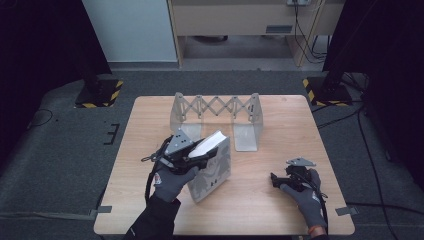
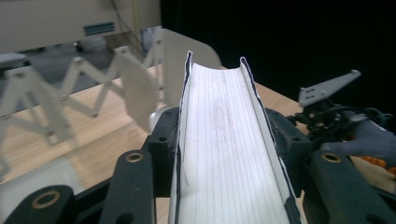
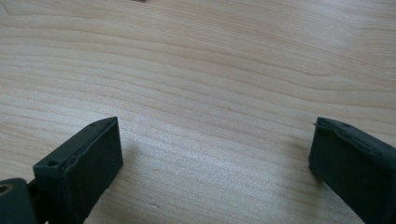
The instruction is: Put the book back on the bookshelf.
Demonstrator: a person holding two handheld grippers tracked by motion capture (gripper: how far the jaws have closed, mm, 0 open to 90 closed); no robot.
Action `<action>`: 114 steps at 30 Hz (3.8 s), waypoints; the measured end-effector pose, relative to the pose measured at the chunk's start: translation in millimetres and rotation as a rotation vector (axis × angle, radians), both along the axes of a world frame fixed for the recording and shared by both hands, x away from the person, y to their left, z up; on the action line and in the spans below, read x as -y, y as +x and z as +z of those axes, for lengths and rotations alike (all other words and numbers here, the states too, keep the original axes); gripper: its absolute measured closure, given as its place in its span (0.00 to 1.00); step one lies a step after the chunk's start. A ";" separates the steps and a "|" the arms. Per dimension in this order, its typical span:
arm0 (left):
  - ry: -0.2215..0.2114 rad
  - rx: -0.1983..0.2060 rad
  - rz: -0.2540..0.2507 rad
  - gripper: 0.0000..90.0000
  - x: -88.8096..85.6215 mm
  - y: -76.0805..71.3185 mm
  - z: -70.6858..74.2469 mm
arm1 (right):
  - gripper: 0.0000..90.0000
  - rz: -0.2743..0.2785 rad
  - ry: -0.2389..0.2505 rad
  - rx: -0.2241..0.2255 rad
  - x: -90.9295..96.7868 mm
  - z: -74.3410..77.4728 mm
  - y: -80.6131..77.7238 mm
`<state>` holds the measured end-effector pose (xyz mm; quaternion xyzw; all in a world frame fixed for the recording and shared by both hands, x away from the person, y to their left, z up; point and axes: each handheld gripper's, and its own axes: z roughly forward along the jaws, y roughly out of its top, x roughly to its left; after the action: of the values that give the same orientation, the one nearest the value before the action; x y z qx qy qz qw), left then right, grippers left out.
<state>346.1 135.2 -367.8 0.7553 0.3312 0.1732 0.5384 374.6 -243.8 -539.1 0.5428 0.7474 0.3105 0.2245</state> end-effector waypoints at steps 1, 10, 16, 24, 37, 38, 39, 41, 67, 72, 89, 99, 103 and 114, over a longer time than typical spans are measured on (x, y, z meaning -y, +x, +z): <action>-0.002 -0.004 0.015 0.58 -6.4 1.3 1.3 | 0.03 0.000 0.000 0.000 0.0 0.0 0.0; 0.015 0.030 0.148 0.58 -44.3 11.5 21.2 | 0.03 0.000 0.001 0.000 -0.1 0.0 0.0; 0.002 0.028 0.222 0.58 -61.7 24.3 30.2 | 0.03 0.000 0.001 0.000 0.0 0.0 0.0; 0.003 0.041 0.299 0.58 -65.6 45.0 35.4 | 0.03 0.000 0.000 0.000 0.0 0.0 0.0; 0.003 0.010 0.361 0.58 -59.7 91.2 32.2 | 0.03 0.000 0.001 0.000 -0.1 0.0 0.0; 0.000 0.008 0.369 0.58 -59.3 93.8 31.2 | 0.03 0.000 0.001 0.000 0.0 0.0 0.0; 0.003 0.004 0.379 0.58 -59.0 97.5 30.1 | 0.03 0.000 0.001 0.000 0.0 0.0 0.0; -0.001 -0.002 0.404 0.58 -58.0 103.5 28.1 | 0.03 0.000 0.001 0.000 0.0 0.0 0.0; 0.054 -0.025 0.455 0.58 -26.4 155.1 -1.1 | 0.03 -0.001 0.001 0.001 -0.1 0.0 0.0; 0.070 -0.018 0.474 0.58 -24.2 159.5 -8.3 | 0.03 0.001 0.001 0.000 0.0 0.0 0.0; 0.043 0.032 0.489 0.57 -20.2 161.3 -23.9 | 0.03 0.001 0.001 0.000 -0.1 0.0 -0.1; 0.023 0.077 0.455 0.43 -21.2 151.4 -25.2 | 0.03 0.001 0.000 0.001 -0.1 0.0 0.0; 0.009 0.087 0.434 0.39 -27.4 141.4 -23.9 | 0.03 0.002 -0.001 0.002 0.0 -0.1 0.1; 0.015 0.067 0.389 0.37 -42.3 110.5 -40.9 | 0.04 0.004 0.000 0.002 -0.5 -0.1 -0.6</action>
<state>456.6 177.5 -408.7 0.6748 0.4513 0.3015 0.5000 374.0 -243.4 -539.2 0.5410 0.7482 0.3116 0.2245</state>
